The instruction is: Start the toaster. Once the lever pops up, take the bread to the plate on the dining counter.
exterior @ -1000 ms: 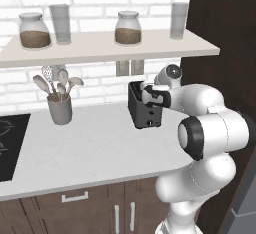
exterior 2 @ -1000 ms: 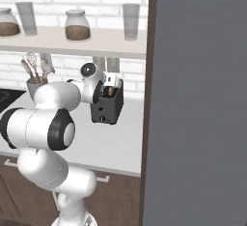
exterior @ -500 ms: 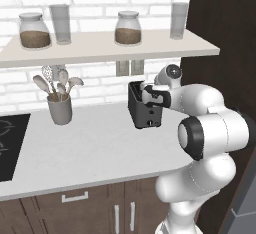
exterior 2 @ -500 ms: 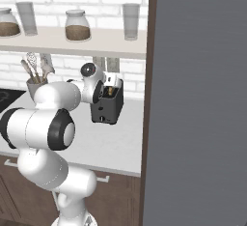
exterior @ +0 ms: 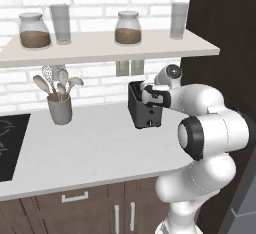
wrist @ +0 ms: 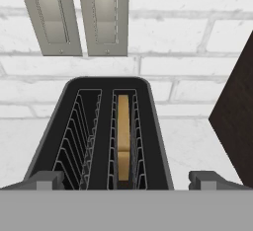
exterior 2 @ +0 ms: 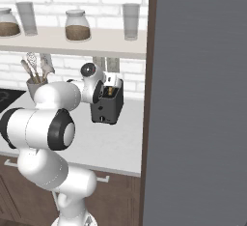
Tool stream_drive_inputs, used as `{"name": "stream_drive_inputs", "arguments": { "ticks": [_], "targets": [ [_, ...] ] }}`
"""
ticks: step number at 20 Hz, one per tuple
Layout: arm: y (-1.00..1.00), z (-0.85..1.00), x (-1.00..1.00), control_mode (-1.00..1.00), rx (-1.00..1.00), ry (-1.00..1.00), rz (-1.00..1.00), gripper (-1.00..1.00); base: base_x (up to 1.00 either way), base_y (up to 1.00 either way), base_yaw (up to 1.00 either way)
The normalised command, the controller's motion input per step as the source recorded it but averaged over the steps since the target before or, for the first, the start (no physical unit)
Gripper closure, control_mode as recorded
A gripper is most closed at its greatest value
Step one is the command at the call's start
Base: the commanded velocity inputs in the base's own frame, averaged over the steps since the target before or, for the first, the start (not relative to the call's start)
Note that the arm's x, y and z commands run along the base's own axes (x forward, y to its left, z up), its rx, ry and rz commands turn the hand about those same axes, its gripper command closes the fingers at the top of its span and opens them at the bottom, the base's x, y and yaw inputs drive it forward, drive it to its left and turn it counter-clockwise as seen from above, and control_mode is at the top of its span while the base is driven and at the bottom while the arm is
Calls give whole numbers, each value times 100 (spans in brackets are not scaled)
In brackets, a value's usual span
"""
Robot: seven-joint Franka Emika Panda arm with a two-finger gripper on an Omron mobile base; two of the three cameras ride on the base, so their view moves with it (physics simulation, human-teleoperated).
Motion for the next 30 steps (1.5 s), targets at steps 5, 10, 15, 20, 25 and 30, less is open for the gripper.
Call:
{"name": "stream_drive_inputs", "arguments": {
  "ticks": [5, 10, 15, 20, 25, 30],
  "targets": [
    [0, 0, 0, -100, 0, 0, 0, -100, 0, 0, 0],
    [0, 0, 0, -100, 0, 0, 0, -100, 0, 0, 0],
    [0, 0, 0, -100, 0, 0, 0, -100, 0, 0, 0],
    [0, 0, 0, -100, 0, 0, 0, -100, 0, 0, 0],
    [0, 0, 0, -100, 0, 0, 0, -100, 0, 0, 0],
    [0, 0, 0, -100, 0, 0, 0, -100, 0, 0, 0]
  ]
}}
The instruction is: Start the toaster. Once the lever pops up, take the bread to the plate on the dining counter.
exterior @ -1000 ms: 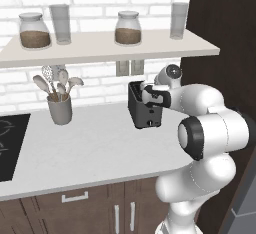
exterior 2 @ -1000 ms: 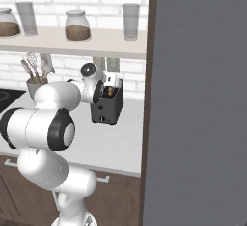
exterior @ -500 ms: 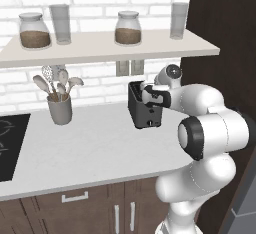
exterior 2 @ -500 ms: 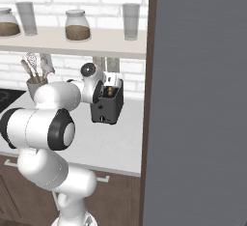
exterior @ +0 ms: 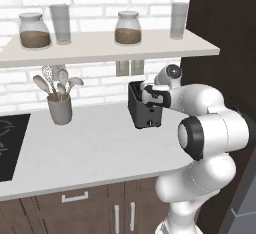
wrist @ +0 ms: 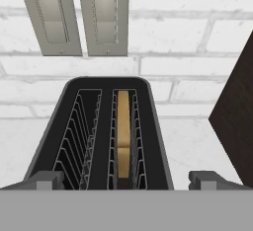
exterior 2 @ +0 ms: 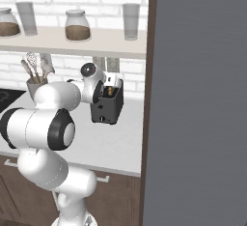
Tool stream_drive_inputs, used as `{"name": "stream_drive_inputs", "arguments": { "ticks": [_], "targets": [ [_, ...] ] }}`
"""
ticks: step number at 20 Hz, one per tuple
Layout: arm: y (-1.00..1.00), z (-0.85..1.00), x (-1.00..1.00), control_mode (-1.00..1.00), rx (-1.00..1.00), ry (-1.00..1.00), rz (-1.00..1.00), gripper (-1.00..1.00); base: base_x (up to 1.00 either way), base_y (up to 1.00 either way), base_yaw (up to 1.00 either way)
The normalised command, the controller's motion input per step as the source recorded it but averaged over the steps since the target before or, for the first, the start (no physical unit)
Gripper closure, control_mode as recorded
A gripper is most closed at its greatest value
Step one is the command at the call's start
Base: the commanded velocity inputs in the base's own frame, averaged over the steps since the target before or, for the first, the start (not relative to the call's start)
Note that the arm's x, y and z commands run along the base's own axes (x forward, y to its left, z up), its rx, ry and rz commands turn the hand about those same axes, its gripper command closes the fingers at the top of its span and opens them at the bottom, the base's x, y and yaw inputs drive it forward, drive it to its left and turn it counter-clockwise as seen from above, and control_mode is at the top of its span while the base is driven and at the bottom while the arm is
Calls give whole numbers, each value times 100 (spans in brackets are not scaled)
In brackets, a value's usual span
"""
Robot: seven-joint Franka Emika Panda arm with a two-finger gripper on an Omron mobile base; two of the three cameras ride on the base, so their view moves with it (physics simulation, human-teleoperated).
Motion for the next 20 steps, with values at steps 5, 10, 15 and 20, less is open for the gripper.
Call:
{"name": "stream_drive_inputs", "arguments": {
  "ticks": [5, 10, 15, 20],
  "targets": [
    [0, 0, 0, -100, 0, 0, 0, -100, 0, 0, 0],
    [0, 0, 0, -100, 0, 0, 0, -100, 0, 0, 0],
    [0, 0, 0, -100, 0, 0, 0, -100, 0, 0, 0],
    [0, 0, 0, -100, 0, 0, 0, -100, 0, 0, 0]
  ]
}}
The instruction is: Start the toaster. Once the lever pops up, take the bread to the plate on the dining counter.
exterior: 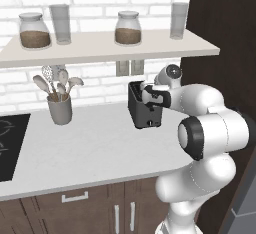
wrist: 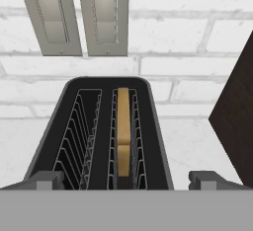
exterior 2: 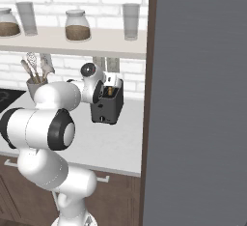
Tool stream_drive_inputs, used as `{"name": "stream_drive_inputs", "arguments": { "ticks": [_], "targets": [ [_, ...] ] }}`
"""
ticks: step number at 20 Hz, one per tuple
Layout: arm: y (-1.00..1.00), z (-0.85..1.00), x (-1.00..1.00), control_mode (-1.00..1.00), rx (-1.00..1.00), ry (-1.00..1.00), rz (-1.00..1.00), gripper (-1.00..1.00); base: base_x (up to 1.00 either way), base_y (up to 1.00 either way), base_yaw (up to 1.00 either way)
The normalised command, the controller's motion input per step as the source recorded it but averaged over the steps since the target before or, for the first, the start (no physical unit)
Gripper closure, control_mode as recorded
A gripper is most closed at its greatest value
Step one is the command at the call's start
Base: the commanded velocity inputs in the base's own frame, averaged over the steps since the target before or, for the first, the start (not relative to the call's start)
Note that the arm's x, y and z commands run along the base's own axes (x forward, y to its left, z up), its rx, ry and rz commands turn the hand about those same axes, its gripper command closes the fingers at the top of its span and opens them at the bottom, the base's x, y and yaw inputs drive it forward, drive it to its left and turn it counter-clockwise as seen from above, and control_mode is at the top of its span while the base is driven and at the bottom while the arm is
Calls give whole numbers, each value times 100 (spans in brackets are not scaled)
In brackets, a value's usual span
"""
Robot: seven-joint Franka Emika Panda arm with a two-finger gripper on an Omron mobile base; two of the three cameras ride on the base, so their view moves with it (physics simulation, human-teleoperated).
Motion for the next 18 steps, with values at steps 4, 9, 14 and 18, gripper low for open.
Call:
{"name": "stream_drive_inputs", "arguments": {
  "ticks": [4, 9, 14, 18],
  "targets": [
    [0, 0, 0, -100, 0, 0, 0, -100, 0, 0, 0],
    [0, 0, 0, -100, 0, 0, 0, -100, 0, 0, 0],
    [0, 0, 0, -100, 0, 0, 0, -100, 0, 0, 0],
    [0, 0, 0, -100, 0, 0, 0, -100, 0, 0, 0]
  ]
}}
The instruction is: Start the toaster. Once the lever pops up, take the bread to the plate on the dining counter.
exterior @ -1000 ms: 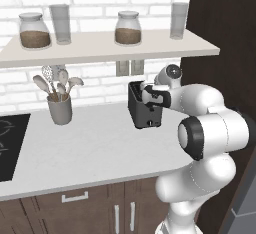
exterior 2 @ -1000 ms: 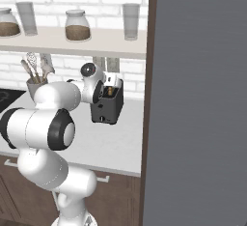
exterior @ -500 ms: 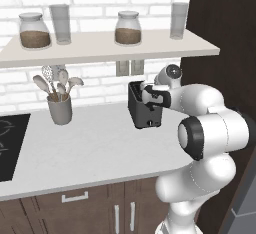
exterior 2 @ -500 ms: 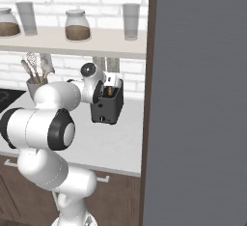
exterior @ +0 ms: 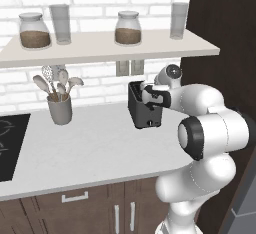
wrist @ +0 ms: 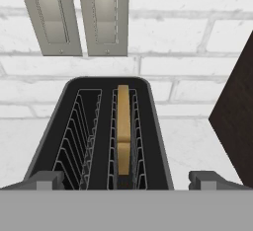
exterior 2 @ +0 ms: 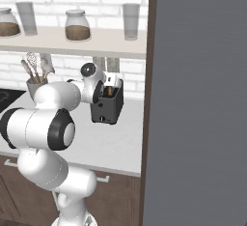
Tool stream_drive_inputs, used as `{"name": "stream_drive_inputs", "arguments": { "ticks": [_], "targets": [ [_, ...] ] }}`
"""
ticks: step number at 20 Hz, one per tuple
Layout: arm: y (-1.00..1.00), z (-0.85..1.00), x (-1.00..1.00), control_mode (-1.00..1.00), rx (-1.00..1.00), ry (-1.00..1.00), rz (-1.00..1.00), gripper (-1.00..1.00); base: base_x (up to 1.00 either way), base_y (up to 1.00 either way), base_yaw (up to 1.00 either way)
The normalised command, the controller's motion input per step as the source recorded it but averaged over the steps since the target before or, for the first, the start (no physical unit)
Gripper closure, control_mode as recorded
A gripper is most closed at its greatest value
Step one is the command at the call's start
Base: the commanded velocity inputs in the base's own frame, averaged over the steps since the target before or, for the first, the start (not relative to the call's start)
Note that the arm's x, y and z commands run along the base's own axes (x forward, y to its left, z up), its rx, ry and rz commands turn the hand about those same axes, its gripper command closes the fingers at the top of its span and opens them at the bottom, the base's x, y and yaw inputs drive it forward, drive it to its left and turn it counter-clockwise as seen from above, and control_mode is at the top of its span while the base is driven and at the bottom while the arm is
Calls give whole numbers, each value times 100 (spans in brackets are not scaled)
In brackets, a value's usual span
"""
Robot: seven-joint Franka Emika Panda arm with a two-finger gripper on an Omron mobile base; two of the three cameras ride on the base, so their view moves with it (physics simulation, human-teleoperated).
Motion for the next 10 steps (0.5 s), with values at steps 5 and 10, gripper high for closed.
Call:
{"name": "stream_drive_inputs", "arguments": {
  "ticks": [5, 10],
  "targets": [
    [0, 0, 0, -100, 0, 0, 0, -100, 0, 0, 0],
    [0, 0, 0, -100, 0, 0, 0, -100, 0, 0, 0]
  ]
}}
